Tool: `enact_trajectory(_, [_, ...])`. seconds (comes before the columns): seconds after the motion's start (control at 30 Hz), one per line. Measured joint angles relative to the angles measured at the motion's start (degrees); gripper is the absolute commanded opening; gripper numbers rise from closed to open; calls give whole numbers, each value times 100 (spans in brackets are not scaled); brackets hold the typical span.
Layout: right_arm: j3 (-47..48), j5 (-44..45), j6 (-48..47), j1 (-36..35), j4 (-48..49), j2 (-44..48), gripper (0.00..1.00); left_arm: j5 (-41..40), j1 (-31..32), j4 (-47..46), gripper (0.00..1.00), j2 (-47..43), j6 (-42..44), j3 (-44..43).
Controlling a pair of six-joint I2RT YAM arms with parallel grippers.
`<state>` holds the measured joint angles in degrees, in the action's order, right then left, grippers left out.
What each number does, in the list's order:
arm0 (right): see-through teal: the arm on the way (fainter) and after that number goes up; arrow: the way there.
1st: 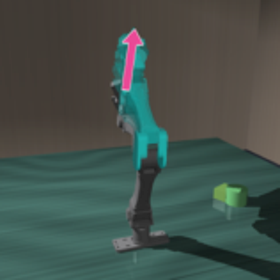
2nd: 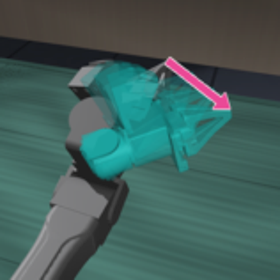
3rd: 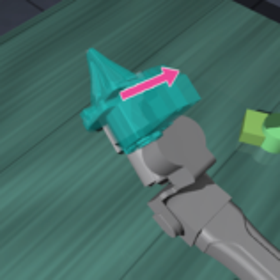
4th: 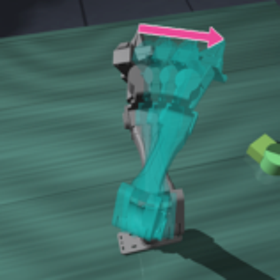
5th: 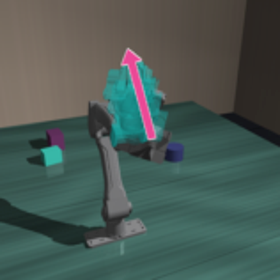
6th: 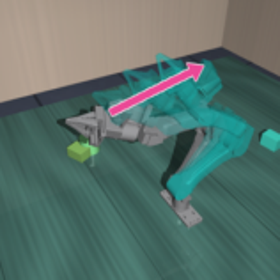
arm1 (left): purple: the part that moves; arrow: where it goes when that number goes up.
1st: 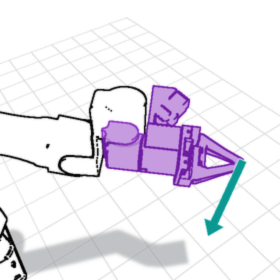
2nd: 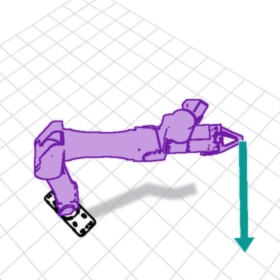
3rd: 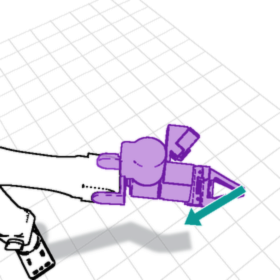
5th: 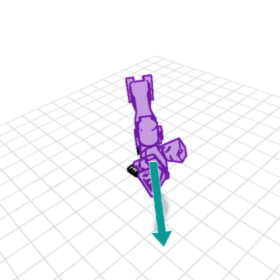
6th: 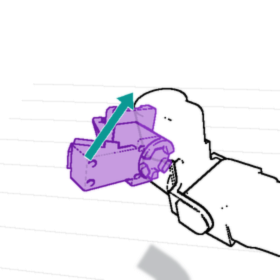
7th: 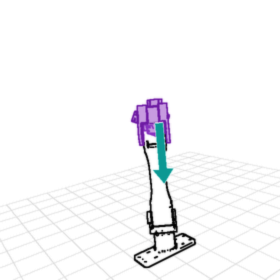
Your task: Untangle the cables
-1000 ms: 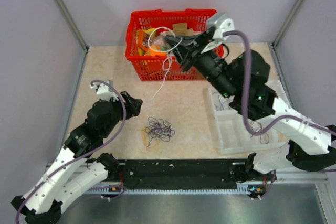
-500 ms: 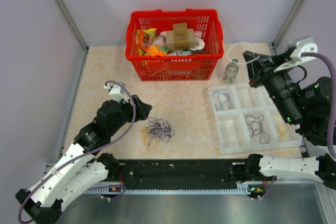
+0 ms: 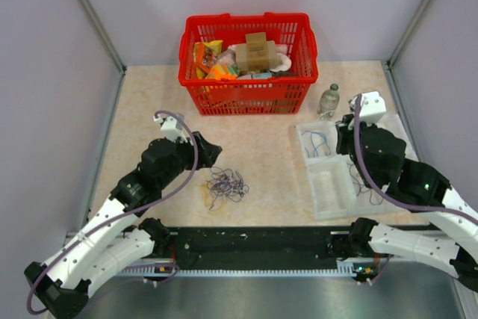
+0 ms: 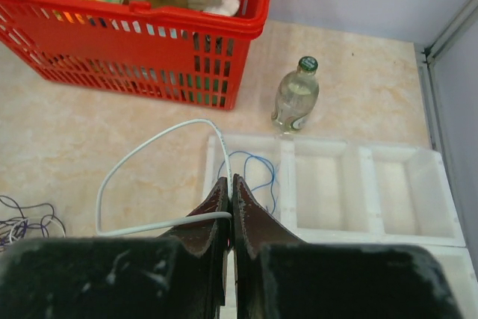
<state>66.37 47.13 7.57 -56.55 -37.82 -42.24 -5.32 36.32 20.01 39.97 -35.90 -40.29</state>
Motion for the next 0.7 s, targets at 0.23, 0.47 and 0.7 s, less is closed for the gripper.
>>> enact_trajectory(0.23, [-192,-634,675,730,-247,-57,0,-96,0,13,73,-280,-61,2])
enact_trajectory(0.47, [-286,-748,1954,981,-1552,-160,0,-136,0,13,73,-444,-173,33])
enact_trajectory(0.7, [-409,-1211,3128,988,-2671,-146,0,-101,0,-22,72,-234,-175,33])
